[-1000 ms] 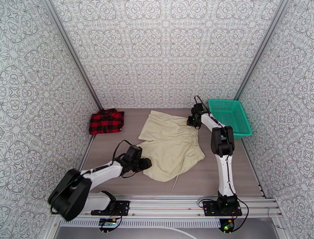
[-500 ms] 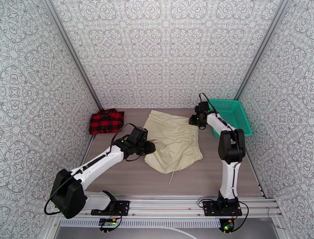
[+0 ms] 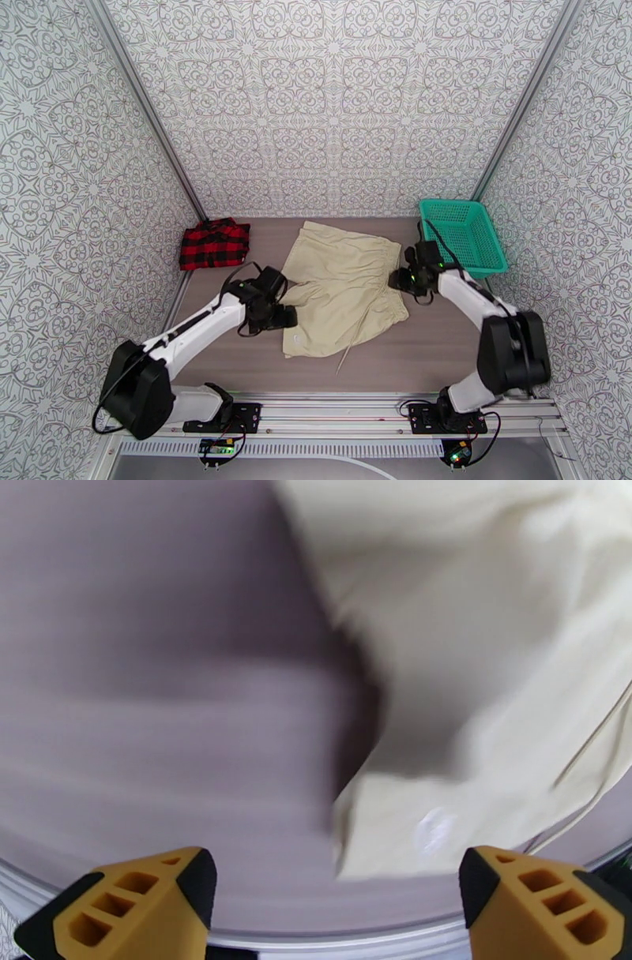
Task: Fold and stack the mixed laundry pile
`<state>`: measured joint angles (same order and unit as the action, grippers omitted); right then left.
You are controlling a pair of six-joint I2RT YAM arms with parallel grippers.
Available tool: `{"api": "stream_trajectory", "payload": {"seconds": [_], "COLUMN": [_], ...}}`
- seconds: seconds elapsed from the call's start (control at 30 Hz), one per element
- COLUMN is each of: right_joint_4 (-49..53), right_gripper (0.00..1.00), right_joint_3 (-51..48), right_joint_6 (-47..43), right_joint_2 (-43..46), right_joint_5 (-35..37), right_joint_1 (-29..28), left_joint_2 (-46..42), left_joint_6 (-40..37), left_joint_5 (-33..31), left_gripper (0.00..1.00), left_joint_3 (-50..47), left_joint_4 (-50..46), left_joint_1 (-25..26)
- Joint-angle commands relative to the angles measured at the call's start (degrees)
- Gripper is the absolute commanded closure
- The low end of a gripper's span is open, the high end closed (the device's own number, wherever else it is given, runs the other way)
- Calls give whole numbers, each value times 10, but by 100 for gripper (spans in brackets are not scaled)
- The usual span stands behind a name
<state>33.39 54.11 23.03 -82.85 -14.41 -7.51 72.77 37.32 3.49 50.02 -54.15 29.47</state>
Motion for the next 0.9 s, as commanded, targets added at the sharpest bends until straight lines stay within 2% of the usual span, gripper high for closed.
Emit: {"api": "stream_trajectory", "payload": {"seconds": [0.0, 0.1, 0.2, 0.3, 0.47, 0.6, 0.7, 0.8, 0.87], "right_joint_4": [32, 18, -23, -81, -123, -107, -118, -147, -168], "right_gripper": [46, 43, 44, 44, 49, 48, 48, 55, 63], "right_joint_3": [-70, -123, -143, -155, -180, -191, -204, -215, -222], "right_joint_6": [26, 46, 76, 125, 164, 154, 160, 174, 179], "right_joint_2": [72, 109, 95, 76, 47, 46, 43, 29, 22], "right_joint_5": [-29, -61, -121, -152, -114, -58, -44, -50, -55], "right_joint_1": [21, 42, 48, 48, 49, 50, 54, 55, 54], "left_joint_2": [-80, -133, -137, -121, -91, -74, -55, -32, -19], "left_joint_6": [39, 67, 88, 106, 142, 165, 175, 185, 191], "left_joint_5": [32, 83, 127, 128, 123, 111, 90, 89, 78], "left_gripper": [9, 8, 8, 8, 8, 10, 10, 19, 31], "left_joint_3": [-52, -111, -149, -157, -191, -200, -199, -205, -208], "left_joint_4": [-5, 41, 100, 145, 211, 234, 247, 290, 324], "left_joint_1": [5, 3, 12, 31, 55, 72, 84, 88, 90]}}
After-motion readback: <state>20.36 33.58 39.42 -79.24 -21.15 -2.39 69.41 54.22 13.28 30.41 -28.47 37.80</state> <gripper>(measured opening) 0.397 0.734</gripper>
